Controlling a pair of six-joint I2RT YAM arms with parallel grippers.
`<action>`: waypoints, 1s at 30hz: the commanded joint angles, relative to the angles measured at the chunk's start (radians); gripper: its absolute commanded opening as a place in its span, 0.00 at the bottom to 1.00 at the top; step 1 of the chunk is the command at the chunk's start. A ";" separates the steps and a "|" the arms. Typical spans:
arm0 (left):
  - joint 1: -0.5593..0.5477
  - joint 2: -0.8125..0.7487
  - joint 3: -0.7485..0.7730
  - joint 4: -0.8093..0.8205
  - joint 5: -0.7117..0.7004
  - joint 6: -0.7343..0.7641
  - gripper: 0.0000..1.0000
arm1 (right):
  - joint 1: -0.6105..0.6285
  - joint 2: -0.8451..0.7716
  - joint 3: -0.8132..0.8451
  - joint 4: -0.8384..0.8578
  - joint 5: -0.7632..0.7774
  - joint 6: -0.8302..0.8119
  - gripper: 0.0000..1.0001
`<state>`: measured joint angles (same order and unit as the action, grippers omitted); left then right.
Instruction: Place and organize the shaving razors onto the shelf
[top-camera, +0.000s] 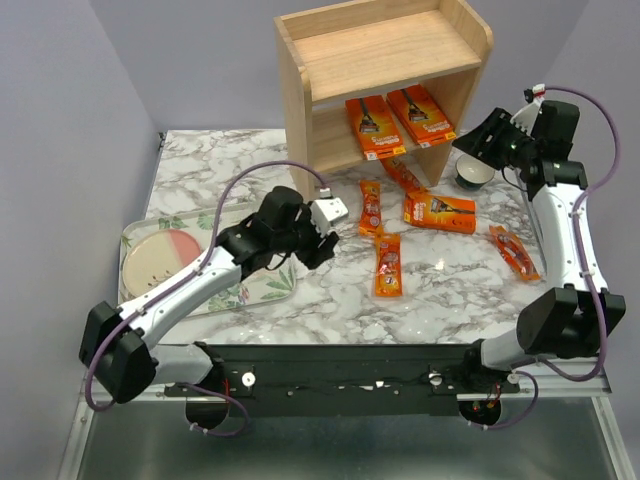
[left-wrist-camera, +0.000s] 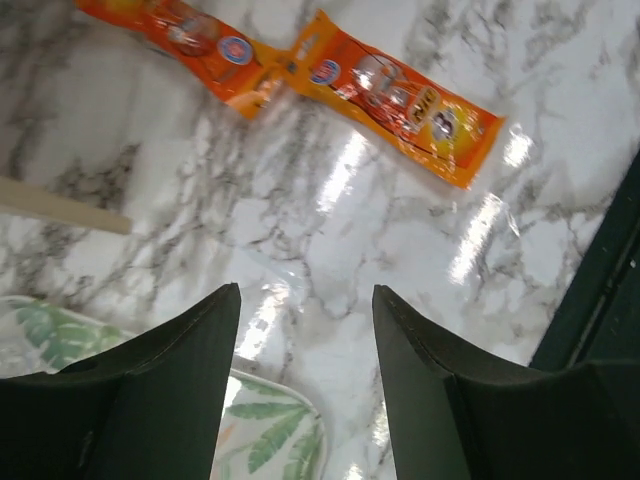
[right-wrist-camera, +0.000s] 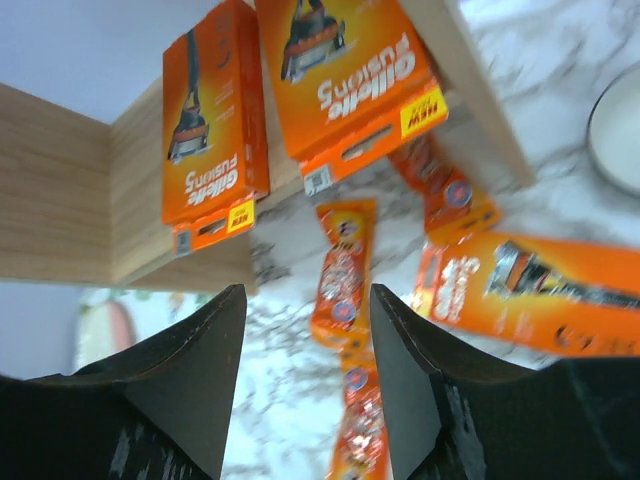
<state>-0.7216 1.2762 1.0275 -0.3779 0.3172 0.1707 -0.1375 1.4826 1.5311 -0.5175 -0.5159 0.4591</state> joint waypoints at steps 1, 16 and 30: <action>0.082 -0.096 -0.050 0.149 -0.168 -0.078 0.61 | 0.010 -0.015 -0.065 0.281 0.097 -0.198 0.61; 0.197 0.070 0.157 0.284 -0.287 -0.234 0.61 | 0.027 0.315 0.221 0.473 0.178 -0.212 0.66; 0.336 0.081 0.128 0.462 -0.259 -0.177 0.60 | 0.136 0.260 0.130 0.490 0.132 -0.281 0.13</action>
<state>-0.4362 1.3640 1.1751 -0.0319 0.0406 -0.0261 -0.0830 1.8069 1.7142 -0.0597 -0.3470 0.1543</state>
